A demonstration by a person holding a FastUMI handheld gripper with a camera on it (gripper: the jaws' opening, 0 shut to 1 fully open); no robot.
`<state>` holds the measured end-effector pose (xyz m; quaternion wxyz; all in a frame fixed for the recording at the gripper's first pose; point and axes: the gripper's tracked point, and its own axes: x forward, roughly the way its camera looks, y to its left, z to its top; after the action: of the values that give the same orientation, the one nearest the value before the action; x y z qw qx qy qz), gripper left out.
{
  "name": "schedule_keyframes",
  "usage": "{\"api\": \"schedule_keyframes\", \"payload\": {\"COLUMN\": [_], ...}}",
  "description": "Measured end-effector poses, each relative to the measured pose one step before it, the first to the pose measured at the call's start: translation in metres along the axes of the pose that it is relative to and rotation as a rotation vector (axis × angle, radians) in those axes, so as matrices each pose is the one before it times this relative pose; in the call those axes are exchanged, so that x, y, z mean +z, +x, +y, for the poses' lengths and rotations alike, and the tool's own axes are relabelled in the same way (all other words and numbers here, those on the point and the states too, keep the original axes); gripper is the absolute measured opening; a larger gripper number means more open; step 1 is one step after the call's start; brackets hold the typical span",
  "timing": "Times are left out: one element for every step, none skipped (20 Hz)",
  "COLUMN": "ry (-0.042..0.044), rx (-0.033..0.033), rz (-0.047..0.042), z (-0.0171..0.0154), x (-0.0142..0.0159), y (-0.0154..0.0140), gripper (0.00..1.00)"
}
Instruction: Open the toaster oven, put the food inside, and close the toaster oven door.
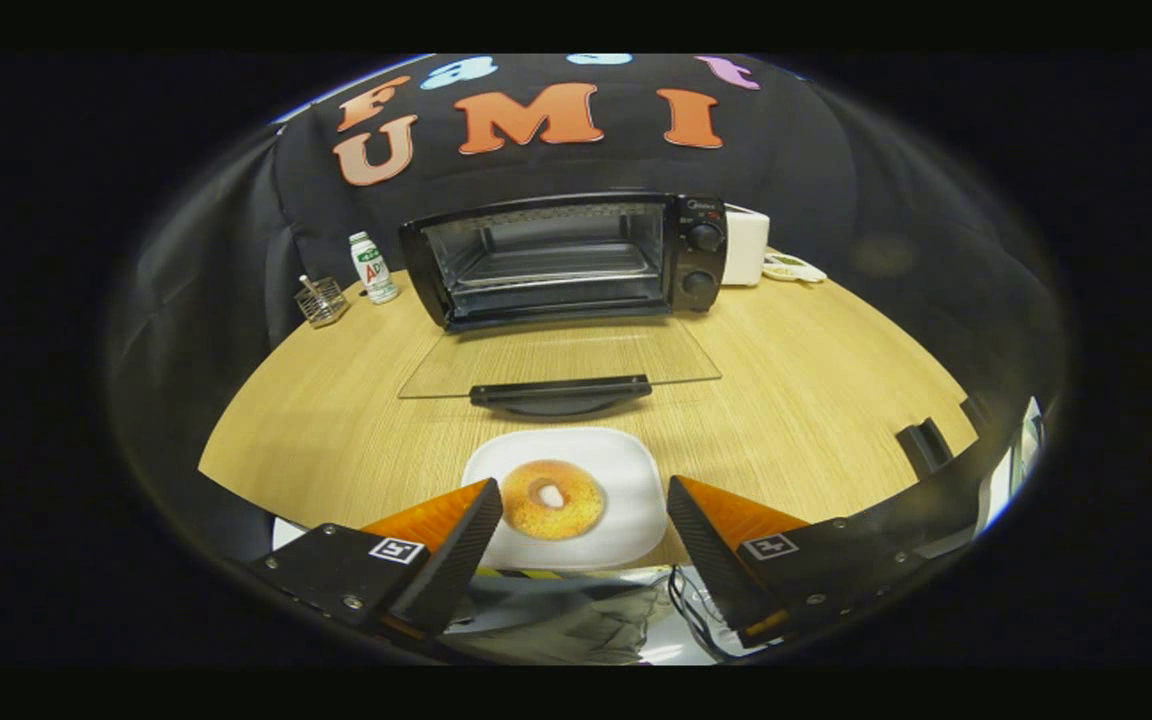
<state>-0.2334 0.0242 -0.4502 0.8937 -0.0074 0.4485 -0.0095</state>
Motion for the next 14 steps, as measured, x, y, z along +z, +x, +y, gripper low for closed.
{"api": "schedule_keyframes", "payload": {"ry": [-0.00387,-0.01303,-0.01862,-0.01971,-0.01679,-0.01289,-0.01076,-0.00986,-0.00763,-0.00325,-0.00005,-0.00220,-0.00518,-0.00403], "rx": [0.00156,0.00081,-0.00253,-0.00218,-0.00167,0.00033,-0.00223,-0.00456,-0.00891,0.00150,0.00634,0.00684,0.00679,0.00126], "rz": [0.00563,0.00659,0.00673,0.00686,0.00477,0.00432,0.00303,0.00363,0.00477,0.00502,0.00331,0.00605,0.01009,0.00354], "z": [0.00224,0.00294,0.00231,0.00209,0.00275,0.00253,0.00127,0.00042,-0.00050,0.00167,0.00238,0.00166,0.00241,0.00027], "x": [-0.00367,-0.00400,-0.00293,-0.00285,-0.00355,-0.00237,-0.00147,-0.00119,-0.00171,-0.00098,-0.00063,-0.00076,-0.00316,-0.00038], "y": [0.00164,0.00166,0.00334,0.00323,0.00246,0.00337,0.00260,0.00325,0.00379,0.00242,0.00169,0.00173,0.00181,0.00046], "gripper": [0.99,0.99,0.99,0.99,0.99,0.99,0.99,1.00,1.00,1.00,1.00,1.00,0.99,0.99]}}
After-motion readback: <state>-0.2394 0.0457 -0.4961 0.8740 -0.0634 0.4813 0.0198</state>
